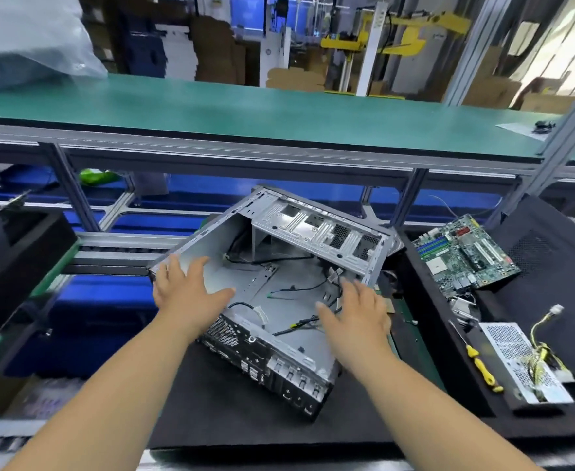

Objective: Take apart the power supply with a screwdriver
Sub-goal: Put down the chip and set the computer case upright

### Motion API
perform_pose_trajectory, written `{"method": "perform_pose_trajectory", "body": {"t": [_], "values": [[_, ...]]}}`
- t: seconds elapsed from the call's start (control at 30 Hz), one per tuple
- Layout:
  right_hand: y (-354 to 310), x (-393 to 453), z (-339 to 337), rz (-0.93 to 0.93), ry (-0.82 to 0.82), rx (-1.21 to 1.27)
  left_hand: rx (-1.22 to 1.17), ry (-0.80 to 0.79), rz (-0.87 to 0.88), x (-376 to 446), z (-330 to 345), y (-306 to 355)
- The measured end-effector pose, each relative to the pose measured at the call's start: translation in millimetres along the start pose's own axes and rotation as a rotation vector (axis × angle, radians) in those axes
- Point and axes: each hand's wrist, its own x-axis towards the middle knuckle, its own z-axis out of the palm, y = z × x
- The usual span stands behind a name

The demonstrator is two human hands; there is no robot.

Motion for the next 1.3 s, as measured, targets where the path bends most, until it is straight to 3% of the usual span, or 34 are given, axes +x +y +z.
{"method": "perform_pose_trajectory", "body": {"t": [0.3, 0.53, 0.63, 0.8, 1.3], "values": [[61.7, 102.6, -57.7, -0.28, 0.026, -0.124, -0.016, 0.134, -0.16, -59.8, 38.9, 65.2], [83.4, 143.5, -69.3, -0.473, -0.109, -0.231, -0.097, 0.118, -0.363, -95.1, 58.1, 85.7], [90.9, 144.7, -66.7, -0.545, -0.09, -0.195, -0.21, 0.057, -0.327, -102.0, 58.4, 83.8], [100.3, 142.7, -65.4, -0.586, -0.115, -0.146, -0.143, 0.038, -0.289, -103.7, 56.1, 80.7], [73.7, 107.0, -59.6, -0.494, -0.136, -0.203, -0.22, -0.043, -0.076, -72.8, 15.9, 14.3]]}}
